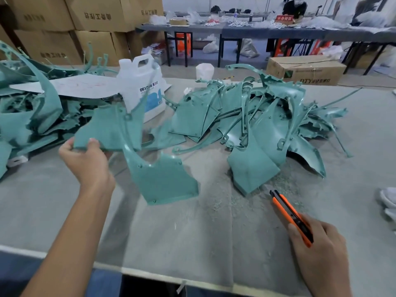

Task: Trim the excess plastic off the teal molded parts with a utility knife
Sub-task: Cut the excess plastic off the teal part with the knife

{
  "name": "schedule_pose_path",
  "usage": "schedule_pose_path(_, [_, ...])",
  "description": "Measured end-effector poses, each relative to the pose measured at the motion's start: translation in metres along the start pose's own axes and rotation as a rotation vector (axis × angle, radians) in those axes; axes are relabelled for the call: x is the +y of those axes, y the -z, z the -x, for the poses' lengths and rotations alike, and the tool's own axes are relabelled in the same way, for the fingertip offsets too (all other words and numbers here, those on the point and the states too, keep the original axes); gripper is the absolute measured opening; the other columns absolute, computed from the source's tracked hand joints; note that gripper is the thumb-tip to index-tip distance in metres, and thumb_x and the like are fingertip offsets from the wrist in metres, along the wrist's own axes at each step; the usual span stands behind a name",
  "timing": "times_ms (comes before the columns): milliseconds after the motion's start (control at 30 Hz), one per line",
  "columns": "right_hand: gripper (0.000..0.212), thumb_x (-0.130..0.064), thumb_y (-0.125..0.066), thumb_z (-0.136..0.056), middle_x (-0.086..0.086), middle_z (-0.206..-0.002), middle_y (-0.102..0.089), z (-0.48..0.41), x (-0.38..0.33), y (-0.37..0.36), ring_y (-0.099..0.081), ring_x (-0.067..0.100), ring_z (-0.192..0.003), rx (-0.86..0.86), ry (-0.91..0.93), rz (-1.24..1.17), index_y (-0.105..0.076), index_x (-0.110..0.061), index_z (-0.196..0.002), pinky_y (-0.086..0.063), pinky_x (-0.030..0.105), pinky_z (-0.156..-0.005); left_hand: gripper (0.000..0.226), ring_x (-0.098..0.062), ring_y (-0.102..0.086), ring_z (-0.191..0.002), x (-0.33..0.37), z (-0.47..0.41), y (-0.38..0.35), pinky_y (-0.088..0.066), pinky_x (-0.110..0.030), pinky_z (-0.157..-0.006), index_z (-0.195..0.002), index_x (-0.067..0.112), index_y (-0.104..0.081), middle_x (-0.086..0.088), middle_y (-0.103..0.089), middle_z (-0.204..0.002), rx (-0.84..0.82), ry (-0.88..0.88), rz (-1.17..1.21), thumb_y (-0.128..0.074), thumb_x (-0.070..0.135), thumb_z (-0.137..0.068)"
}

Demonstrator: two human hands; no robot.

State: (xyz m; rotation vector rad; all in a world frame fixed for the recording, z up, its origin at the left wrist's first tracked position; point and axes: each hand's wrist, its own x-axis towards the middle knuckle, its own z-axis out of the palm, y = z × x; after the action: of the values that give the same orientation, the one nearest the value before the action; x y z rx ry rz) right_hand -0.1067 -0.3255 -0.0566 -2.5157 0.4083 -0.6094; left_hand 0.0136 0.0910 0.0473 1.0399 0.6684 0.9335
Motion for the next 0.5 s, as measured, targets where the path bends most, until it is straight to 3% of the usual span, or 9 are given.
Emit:
schedule_pose_path(100, [0.039,-0.010,-0.084,-0.076,0.024,-0.100,-0.065,-0.001,0.002,-0.002,-0.057,0.050,-0.094,-0.024,0.033,0.037,-0.074,-0.008,-0.114,-0.045,0.057,-0.092,0.038,-0.012,-0.069,-0.101,0.002,-0.005,0.003,-0.061,-0.030,-0.074,-0.117,0.020,-0.036,-0.003,-0.056,-0.121,-0.017,-0.036,0.042,-0.057,0.002,-0.090])
schedule_pose_path(233, [0.039,-0.010,-0.084,-0.076,0.023,-0.100,-0.066,-0.001,0.003,-0.003,-0.058,0.049,-0.092,-0.038,0.037,0.066,-0.074,-0.008,-0.114,-0.043,0.056,-0.092,0.054,-0.019,-0.071,-0.098,-0.011,-0.009,0.014,-0.062,-0.035,-0.076,-0.127,0.031,-0.036,-0.006,-0.060,-0.120,-0.239,0.050,-0.170,-0.059,-0.001,-0.089])
schedule_pose_path(367, [0.037,-0.011,-0.083,-0.078,0.023,-0.101,-0.066,-0.001,0.003,-0.002,-0.057,0.049,-0.094,-0.040,0.036,0.063,-0.074,-0.008,-0.114,-0.043,0.056,-0.093,0.032,-0.025,-0.064,-0.106,-0.031,-0.014,0.018,-0.056,-0.045,-0.091,-0.126,0.025,-0.051,-0.010,-0.060,-0.128,-0.430,0.130,-0.554,-0.058,0.014,-0.098])
schedule_pose_path(433, [0.037,-0.011,-0.083,-0.078,0.023,-0.099,-0.066,-0.001,0.003,-0.001,-0.057,0.049,-0.092,-0.036,0.045,0.063,-0.074,-0.007,-0.114,-0.044,0.056,-0.091,0.027,-0.032,-0.051,-0.118,-0.038,-0.012,0.023,-0.044,-0.048,-0.103,-0.123,0.020,-0.060,-0.017,-0.056,-0.133,-0.463,-0.026,-0.952,-0.053,0.034,-0.100])
schedule_pose_path(500, [0.037,-0.011,-0.083,-0.078,0.022,-0.099,-0.066,0.000,0.003,-0.002,-0.057,0.048,-0.091,-0.029,0.046,0.062,-0.074,-0.008,-0.114,-0.045,0.057,-0.090,0.039,-0.036,-0.043,-0.121,-0.043,-0.001,0.032,-0.036,-0.049,-0.104,-0.120,0.018,-0.061,-0.021,-0.053,-0.129,-0.399,-0.387,-1.190,-0.050,0.046,-0.097])
